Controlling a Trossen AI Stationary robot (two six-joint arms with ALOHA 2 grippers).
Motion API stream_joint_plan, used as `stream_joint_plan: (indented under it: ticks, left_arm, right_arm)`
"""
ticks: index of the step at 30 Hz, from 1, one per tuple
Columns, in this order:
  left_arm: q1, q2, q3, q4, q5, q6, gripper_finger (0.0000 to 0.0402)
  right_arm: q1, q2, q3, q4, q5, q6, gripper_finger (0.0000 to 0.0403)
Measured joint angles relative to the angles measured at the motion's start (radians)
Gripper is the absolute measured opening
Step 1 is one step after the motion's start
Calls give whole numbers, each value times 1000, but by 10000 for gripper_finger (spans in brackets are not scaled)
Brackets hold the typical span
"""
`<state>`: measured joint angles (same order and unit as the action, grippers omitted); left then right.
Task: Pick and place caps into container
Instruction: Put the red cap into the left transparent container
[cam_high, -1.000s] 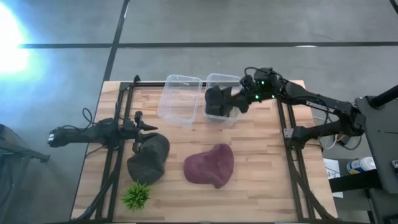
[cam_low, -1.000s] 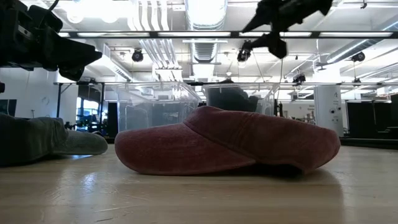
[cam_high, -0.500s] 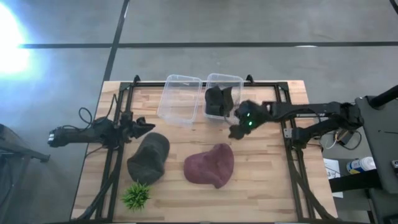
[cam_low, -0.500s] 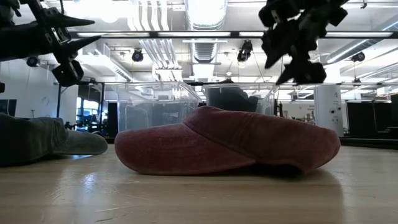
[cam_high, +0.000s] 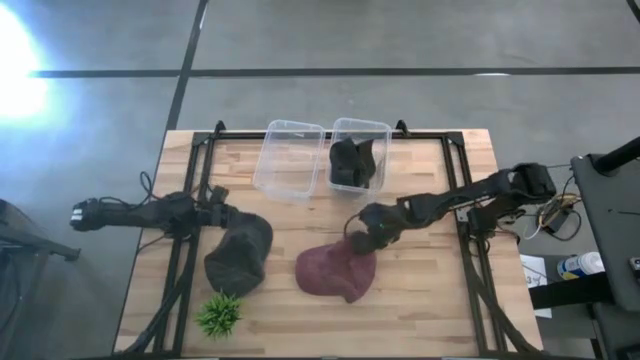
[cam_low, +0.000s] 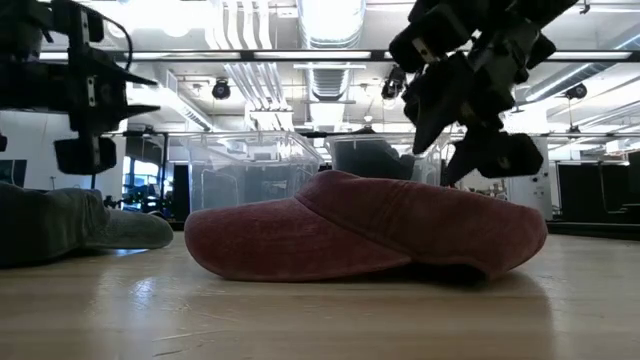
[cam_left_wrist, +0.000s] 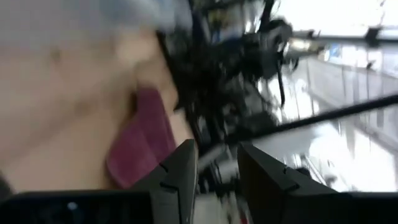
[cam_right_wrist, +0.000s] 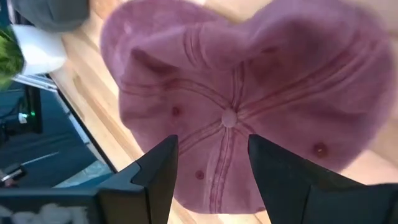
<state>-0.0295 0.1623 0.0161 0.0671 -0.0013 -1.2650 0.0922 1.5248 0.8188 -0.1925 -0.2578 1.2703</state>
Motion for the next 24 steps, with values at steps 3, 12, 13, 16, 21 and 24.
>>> stream_joint_plan:
  ticks: [3,12,13,16,21,24]
  left_arm:
    - [-49,82,18,13,56,-21,114]
    - [-267,395,81,127,-67,-105,114]
    - [-290,435,93,133,-91,-106,115]
    - [-349,569,136,148,-147,-137,119]
    - [-394,806,220,165,-172,-179,136]
    - [-398,937,277,195,-173,-184,151]
  right_arm:
    - [12,50,2,27,-6,5,192]
    - [13,145,7,198,-4,-8,192]
    - [13,154,8,212,-4,-6,192]
    - [13,187,7,252,-4,19,192]
    - [17,234,8,310,-1,37,192]
    - [19,258,8,336,-1,48,192]
